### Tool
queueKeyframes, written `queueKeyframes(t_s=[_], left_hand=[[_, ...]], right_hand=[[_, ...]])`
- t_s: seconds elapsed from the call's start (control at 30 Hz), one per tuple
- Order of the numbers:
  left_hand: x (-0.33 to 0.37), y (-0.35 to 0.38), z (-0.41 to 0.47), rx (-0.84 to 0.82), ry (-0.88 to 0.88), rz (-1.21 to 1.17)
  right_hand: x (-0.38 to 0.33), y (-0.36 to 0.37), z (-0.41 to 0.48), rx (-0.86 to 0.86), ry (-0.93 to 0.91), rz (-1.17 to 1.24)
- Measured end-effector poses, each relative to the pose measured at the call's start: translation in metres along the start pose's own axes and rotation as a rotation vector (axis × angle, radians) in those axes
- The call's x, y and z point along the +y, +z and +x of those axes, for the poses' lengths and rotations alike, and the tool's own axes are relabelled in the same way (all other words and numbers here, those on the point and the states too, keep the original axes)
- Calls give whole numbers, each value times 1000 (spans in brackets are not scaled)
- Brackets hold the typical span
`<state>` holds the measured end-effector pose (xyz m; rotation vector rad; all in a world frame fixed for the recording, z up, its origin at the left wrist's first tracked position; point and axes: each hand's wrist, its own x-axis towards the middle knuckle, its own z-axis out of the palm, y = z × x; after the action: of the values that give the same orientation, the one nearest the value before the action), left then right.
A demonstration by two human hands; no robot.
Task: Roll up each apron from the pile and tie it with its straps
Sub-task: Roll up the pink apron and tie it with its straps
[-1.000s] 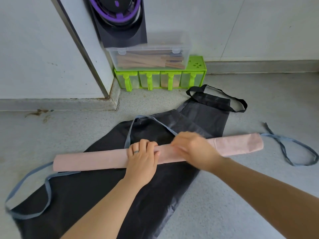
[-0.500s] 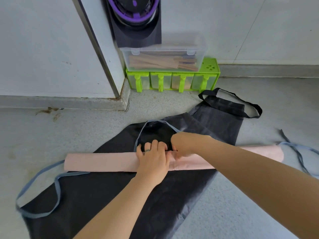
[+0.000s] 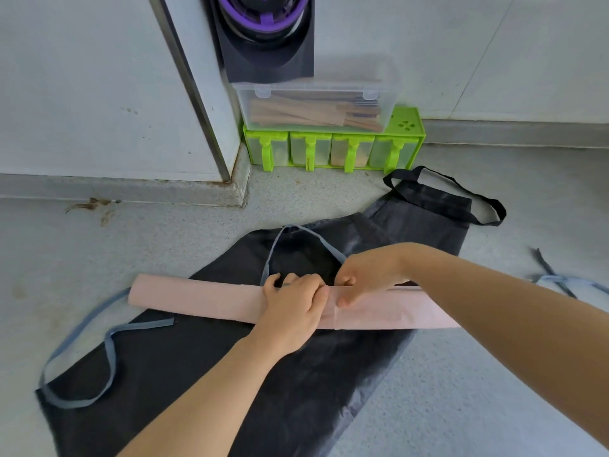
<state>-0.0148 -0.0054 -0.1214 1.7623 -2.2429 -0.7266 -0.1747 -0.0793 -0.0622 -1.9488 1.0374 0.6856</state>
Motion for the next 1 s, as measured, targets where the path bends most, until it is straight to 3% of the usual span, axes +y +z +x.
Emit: queueKeyframes(t_s=[0.17,0.3,0.47,0.6,0.7,0.93,1.0], left_hand=[[19,-67,-10,-49,-7,-458],[52,-140,-10,77,150,-828],[97,-212,-10,75,440,-1164],[134,-260,-19,129,587,-1122],[147,-285,-21,192,550,-1102],[157,-334,-31,270,585,-990],[161,-343,-32,367,606,-900]], right_hand=[[-5,-22,-43,-132,-256,621],[-40,-54,-92,115,-597,813],[-93,-98,-152,443,-819,976],[-127,-126,-188,716,-879,973],[-148,-136,-213,870,-921,974],[-177,-153,-253,1005,-975,850],[-183,-157,-258,1058,-975,814]])
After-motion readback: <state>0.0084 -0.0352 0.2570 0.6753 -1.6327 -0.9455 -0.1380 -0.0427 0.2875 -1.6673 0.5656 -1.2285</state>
